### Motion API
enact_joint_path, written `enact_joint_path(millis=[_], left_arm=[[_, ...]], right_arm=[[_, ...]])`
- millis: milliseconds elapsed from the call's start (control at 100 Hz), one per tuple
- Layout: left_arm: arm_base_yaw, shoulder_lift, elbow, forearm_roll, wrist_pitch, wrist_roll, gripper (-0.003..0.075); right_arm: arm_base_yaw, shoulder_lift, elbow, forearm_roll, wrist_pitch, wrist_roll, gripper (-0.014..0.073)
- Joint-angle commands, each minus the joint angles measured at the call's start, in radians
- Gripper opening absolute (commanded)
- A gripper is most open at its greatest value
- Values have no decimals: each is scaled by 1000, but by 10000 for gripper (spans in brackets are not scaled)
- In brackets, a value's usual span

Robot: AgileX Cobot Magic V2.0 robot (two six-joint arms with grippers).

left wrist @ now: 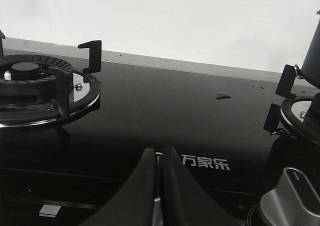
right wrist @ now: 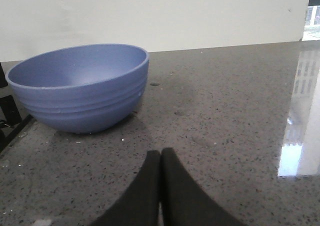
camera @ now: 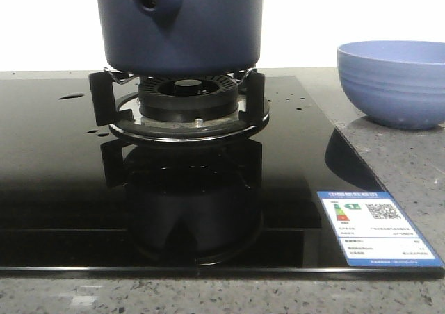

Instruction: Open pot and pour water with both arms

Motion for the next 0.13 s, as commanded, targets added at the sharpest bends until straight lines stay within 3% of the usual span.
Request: enact_joint_path(millis=[0,120], left_arm=[[1,-27,33,-11,-70,-7,-19],[1,-27,33,-11,-70,-7,-19]], right_arm=[[-3,-17,26,-11,-71,-2,-60],[-3,-17,26,-11,-71,-2,-60]])
